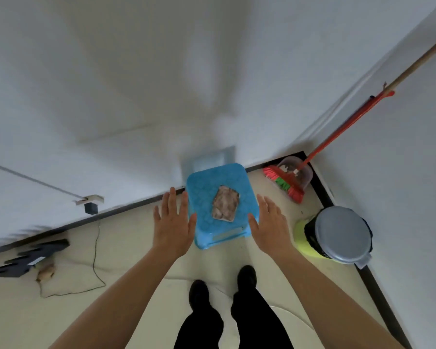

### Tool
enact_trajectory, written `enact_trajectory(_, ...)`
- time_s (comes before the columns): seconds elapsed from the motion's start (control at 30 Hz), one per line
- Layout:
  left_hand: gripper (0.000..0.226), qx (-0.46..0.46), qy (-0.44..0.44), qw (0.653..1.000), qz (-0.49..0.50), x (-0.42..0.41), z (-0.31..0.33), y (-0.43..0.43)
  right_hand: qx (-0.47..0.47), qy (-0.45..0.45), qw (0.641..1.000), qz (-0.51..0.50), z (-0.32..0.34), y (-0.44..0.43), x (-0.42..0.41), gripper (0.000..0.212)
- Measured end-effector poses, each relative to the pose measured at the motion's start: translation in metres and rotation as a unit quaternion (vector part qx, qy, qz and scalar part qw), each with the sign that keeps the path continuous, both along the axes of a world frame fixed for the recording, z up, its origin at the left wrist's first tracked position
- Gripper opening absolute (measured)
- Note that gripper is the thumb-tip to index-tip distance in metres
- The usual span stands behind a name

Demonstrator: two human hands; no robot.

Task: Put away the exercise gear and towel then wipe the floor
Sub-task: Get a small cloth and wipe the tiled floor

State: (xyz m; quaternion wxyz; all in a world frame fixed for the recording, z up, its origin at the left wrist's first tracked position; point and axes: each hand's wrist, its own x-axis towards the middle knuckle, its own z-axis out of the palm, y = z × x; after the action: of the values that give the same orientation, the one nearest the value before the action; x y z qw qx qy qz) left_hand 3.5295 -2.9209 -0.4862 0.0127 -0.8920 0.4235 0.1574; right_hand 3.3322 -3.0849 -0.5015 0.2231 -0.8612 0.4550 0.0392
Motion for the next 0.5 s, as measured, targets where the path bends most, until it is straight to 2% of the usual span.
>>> enact_trajectory(0.17,0.063,0.034,0.050,0.998,0.004,-0.005,-0.109,-0.021,0.120,-0.015,0.990,-0.071,-0.113,-0.009,0.021,0.060)
enact_trajectory(0.23,0.064,0.051,0.067,0.996,0.003,-0.011,-0.147,-0.025,0.135,-0.018,0.988,-0.076,-0.153,-0.012,0.030,0.058)
enact_trajectory(0.37,0.071,0.137,0.097,0.985,-0.042,-0.024,-0.208,-0.028,0.081,0.002,0.997,0.007,-0.216,-0.016,0.044,0.056)
enact_trajectory(0.43,0.074,0.181,0.120,0.974,-0.058,-0.029,-0.225,-0.029,0.056,0.036,0.996,0.057,-0.235,-0.020,0.046,0.058)
enact_trajectory(0.5,0.076,0.199,0.132,0.970,-0.053,-0.033,-0.233,-0.030,0.020,0.057,0.994,0.091,-0.244,-0.026,0.045,0.052)
